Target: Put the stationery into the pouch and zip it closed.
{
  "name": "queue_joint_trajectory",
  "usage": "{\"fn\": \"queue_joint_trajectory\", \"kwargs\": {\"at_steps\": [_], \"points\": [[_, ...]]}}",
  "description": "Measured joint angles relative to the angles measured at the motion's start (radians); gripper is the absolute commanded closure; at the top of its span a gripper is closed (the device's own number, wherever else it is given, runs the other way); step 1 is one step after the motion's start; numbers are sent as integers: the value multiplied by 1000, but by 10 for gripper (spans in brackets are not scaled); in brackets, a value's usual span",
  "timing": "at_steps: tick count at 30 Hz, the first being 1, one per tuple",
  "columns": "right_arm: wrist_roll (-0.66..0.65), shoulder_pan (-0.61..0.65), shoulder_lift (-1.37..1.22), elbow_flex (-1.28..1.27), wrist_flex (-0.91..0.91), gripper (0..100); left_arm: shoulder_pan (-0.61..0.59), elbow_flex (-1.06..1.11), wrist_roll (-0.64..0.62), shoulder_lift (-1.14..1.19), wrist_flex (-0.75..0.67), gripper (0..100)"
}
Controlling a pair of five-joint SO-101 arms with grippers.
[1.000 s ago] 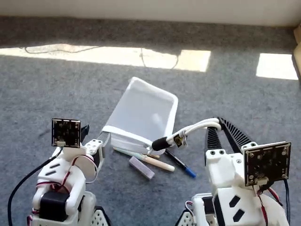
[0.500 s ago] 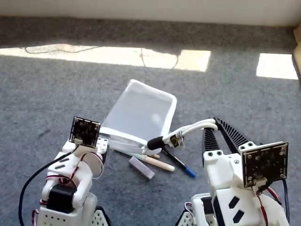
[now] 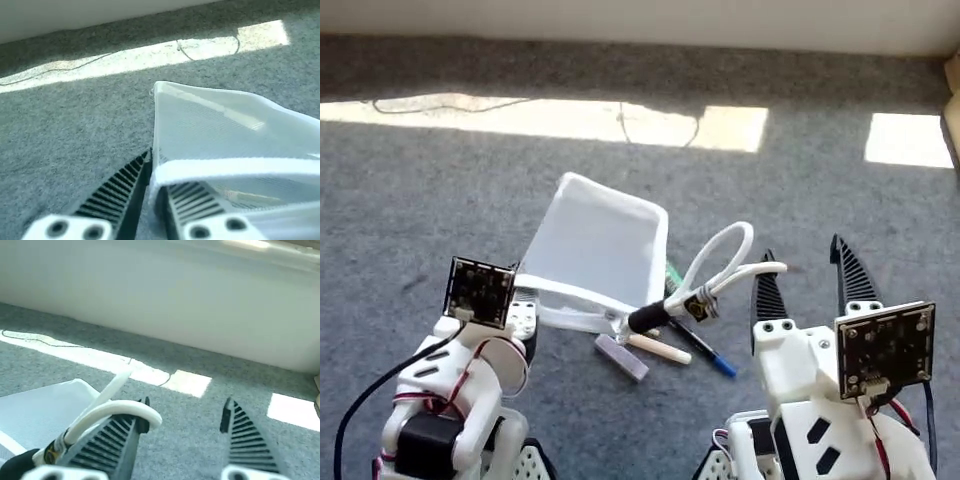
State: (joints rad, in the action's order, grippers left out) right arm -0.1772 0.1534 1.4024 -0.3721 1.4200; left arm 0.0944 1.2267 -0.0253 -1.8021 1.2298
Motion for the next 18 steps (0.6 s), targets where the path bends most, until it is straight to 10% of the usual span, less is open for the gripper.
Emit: {"fn": "queue_joint_trajectory", "kwargs": {"at_steps": [9, 18], "points": [[-71, 21, 0, 0, 138, 766, -37, -37, -6, 0, 15, 994], [-86, 348, -61, -40, 229, 766, -52, -37, -6, 0, 15, 994]]}}
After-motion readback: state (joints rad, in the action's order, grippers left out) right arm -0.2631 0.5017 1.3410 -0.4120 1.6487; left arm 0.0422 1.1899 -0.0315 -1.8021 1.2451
